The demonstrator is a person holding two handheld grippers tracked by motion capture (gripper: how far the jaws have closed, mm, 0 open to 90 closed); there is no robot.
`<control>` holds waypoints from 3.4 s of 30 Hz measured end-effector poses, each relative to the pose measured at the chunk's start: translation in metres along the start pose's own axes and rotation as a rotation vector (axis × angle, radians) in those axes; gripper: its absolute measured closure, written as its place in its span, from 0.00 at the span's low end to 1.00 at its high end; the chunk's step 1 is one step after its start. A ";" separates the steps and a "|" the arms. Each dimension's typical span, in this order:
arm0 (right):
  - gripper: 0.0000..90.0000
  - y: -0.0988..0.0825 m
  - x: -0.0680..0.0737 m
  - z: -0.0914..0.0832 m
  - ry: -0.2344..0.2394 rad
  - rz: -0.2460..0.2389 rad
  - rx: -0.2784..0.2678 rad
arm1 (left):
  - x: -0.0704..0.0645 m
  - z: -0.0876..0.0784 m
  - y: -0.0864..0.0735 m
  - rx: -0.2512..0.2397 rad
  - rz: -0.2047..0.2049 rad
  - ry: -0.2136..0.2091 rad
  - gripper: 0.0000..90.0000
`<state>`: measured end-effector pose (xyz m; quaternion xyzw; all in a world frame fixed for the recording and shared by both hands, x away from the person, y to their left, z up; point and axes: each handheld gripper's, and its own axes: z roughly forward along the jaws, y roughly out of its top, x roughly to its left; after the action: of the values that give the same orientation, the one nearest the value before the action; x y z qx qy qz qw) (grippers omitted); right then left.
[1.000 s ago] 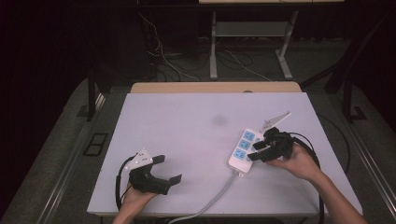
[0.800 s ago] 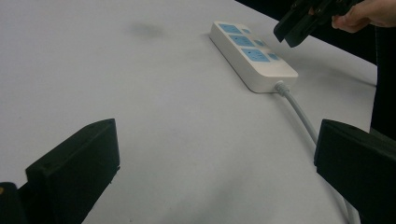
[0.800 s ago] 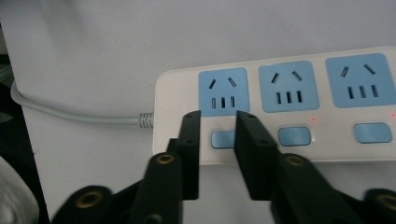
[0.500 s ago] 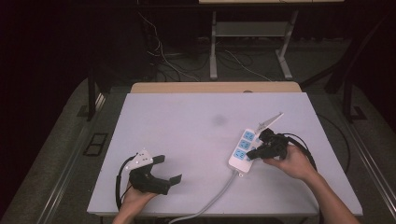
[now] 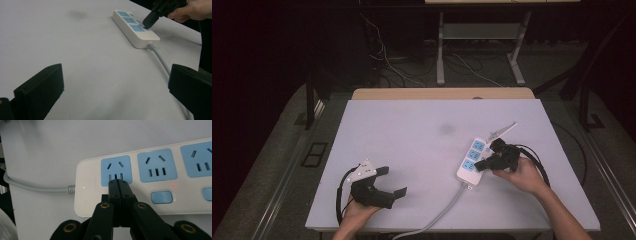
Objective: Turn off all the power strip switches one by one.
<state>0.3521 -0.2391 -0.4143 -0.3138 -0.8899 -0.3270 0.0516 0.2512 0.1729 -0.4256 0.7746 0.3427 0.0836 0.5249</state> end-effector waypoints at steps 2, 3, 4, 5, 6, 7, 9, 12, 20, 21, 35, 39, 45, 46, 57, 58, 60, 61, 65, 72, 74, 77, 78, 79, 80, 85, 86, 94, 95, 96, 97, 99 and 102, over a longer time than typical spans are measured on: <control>1.00 -0.001 0.000 0.000 -0.013 -0.012 -0.006 | 0.000 0.000 0.000 0.000 0.001 -0.001 0.00; 1.00 -0.001 0.000 0.000 -0.011 -0.010 -0.009 | -0.001 0.000 0.000 0.000 0.002 0.000 0.00; 1.00 -0.001 0.000 0.000 -0.009 -0.006 -0.013 | -0.001 0.000 0.000 0.000 0.002 0.000 0.00; 1.00 -0.002 -0.001 0.000 -0.007 -0.007 -0.014 | -0.001 0.000 0.000 0.000 0.002 0.000 0.00; 1.00 -0.002 -0.001 0.000 -0.007 -0.009 -0.014 | -0.001 0.000 0.000 -0.001 0.001 0.000 0.00; 1.00 -0.002 0.000 0.000 -0.008 -0.009 -0.013 | -0.001 0.000 0.000 -0.001 0.001 0.000 0.00; 1.00 -0.001 0.000 0.000 -0.012 -0.018 -0.007 | -0.001 0.000 0.000 0.001 0.001 0.002 0.00; 1.00 -0.001 0.001 0.002 -0.020 -0.028 -0.007 | -0.001 -0.001 -0.001 -0.005 -0.003 0.006 0.00; 1.00 -0.001 0.004 0.002 -0.033 -0.034 -0.009 | 0.002 -0.002 -0.001 -0.008 -0.009 0.007 0.00; 1.00 -0.001 0.004 0.002 -0.033 -0.034 -0.010 | 0.002 -0.001 -0.001 -0.008 -0.007 0.006 0.00; 1.00 -0.002 0.010 -0.003 -0.067 -0.092 -0.018 | 0.003 -0.001 -0.001 -0.008 -0.014 0.007 0.00; 1.00 -0.003 0.012 -0.004 -0.058 -0.094 -0.013 | 0.003 -0.001 -0.001 -0.004 -0.009 0.007 0.00; 1.00 -0.003 0.009 -0.008 -0.031 -0.078 -0.032 | 0.004 -0.001 -0.001 -0.003 -0.014 0.008 0.00; 1.00 -0.003 0.009 -0.009 -0.032 -0.077 -0.031 | 0.004 -0.001 -0.001 -0.004 -0.015 0.007 0.00; 1.00 0.002 0.001 -0.028 -0.023 -0.048 -0.050 | 0.004 -0.001 -0.001 -0.003 -0.013 0.008 0.00; 1.00 0.003 0.000 -0.030 -0.025 -0.047 -0.055 | 0.004 -0.001 -0.001 -0.003 -0.014 0.008 0.00; 1.00 0.005 -0.002 -0.033 -0.031 -0.040 -0.044 | 0.004 -0.001 -0.001 -0.003 -0.014 0.007 0.00; 1.00 0.006 -0.003 -0.035 -0.036 -0.041 -0.041 | 0.004 -0.001 -0.001 -0.002 -0.013 0.007 0.00; 1.00 0.009 -0.008 -0.040 -0.047 -0.039 -0.043 | 0.004 -0.001 -0.001 -0.003 -0.013 0.008 0.00; 1.00 0.015 -0.014 -0.046 -0.065 -0.043 -0.035 | 0.004 -0.001 -0.001 -0.003 -0.014 0.007 0.00; 1.00 0.016 -0.015 -0.046 -0.068 -0.040 -0.031 | 0.004 -0.001 -0.001 -0.002 -0.013 0.007 0.00; 1.00 0.017 -0.019 -0.044 -0.070 -0.041 -0.028 | 0.004 -0.001 -0.001 -0.002 -0.012 0.008 0.00; 1.00 0.017 -0.020 -0.044 -0.070 -0.038 -0.024 | 0.004 -0.001 -0.001 -0.001 -0.012 0.008 0.00; 1.00 0.017 -0.021 -0.043 -0.070 -0.036 -0.024 | 0.004 -0.001 -0.001 -0.002 -0.013 0.008 0.00; 1.00 0.017 -0.022 -0.042 -0.069 -0.036 -0.022 | 0.004 -0.001 -0.001 -0.002 -0.013 0.008 0.00; 1.00 0.018 -0.028 -0.035 -0.069 -0.033 -0.003 | 0.004 -0.001 -0.001 -0.002 -0.013 0.008 0.00; 1.00 0.018 -0.029 -0.034 -0.069 -0.031 0.001 | 0.004 -0.001 -0.001 -0.002 -0.013 0.008 0.00; 1.00 0.017 -0.034 -0.022 -0.057 -0.026 0.024 | 0.005 -0.002 -0.001 -0.002 -0.011 0.009 0.00; 1.00 0.017 -0.034 -0.020 -0.054 -0.029 0.026 | 0.004 -0.002 -0.001 -0.002 -0.012 0.009 0.00; 1.00 0.017 -0.034 -0.018 -0.053 -0.029 0.029 | 0.004 -0.002 -0.001 -0.002 -0.012 0.009 0.00; 1.00 0.017 -0.034 -0.017 -0.050 -0.028 0.032 | 0.005 -0.002 -0.001 -0.002 -0.011 0.009 0.00; 1.00 0.016 -0.034 -0.014 -0.047 -0.024 0.039 | 0.005 -0.002 -0.001 -0.003 -0.012 0.010 0.00; 1.00 0.015 -0.034 -0.011 -0.036 -0.026 0.040 | 0.005 -0.002 -0.001 -0.005 -0.013 0.011 0.00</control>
<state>0.3868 -0.2551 -0.4074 -0.3072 -0.9010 -0.3041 0.0374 0.2533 0.1778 -0.4269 0.7707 0.3501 0.0852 0.5255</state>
